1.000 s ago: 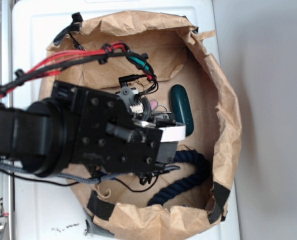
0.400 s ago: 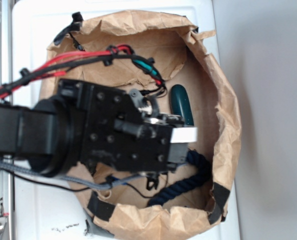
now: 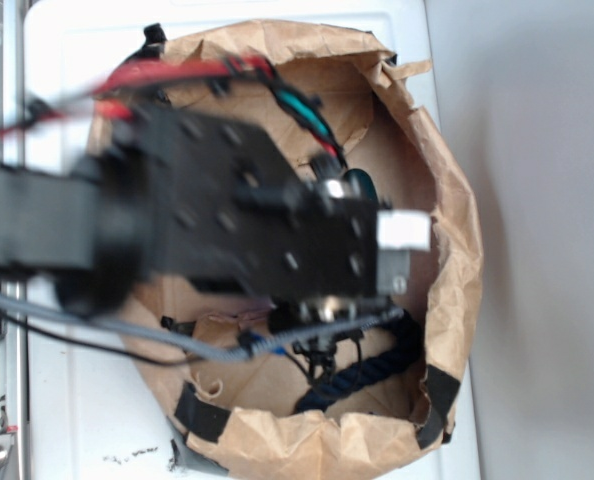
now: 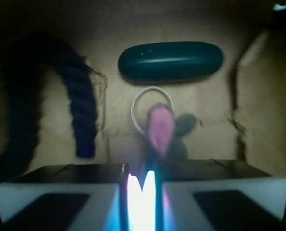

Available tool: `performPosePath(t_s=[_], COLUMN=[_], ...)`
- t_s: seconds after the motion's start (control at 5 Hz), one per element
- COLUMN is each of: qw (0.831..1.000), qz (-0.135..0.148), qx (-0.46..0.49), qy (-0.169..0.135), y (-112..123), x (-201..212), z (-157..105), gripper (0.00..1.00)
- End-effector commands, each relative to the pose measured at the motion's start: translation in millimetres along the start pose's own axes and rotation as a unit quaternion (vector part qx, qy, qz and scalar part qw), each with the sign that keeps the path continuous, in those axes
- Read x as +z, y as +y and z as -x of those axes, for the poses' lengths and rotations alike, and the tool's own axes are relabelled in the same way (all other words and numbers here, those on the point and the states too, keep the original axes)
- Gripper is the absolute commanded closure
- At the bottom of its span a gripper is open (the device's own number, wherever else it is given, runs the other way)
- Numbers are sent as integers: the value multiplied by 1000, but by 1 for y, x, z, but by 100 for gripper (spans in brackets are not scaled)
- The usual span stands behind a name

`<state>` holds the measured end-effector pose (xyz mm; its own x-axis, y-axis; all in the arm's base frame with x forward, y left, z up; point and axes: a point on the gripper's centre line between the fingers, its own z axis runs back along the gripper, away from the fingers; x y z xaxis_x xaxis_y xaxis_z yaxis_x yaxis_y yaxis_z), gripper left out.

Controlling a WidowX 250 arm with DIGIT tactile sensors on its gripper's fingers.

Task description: Grab the gray animal.

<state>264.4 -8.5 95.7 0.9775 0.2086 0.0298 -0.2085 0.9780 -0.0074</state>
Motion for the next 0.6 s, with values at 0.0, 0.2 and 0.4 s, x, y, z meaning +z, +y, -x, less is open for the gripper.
performPosePath(t_s=[0.0,0.2,0.4], qw=[1000,999,999], qz=[22,-4,-23], qx=[4,2,-27], qy=[-20,-33,-14], y=[9,8,13], x=[28,9,-14], z=[-10,-12,-12], gripper=[2,0,0])
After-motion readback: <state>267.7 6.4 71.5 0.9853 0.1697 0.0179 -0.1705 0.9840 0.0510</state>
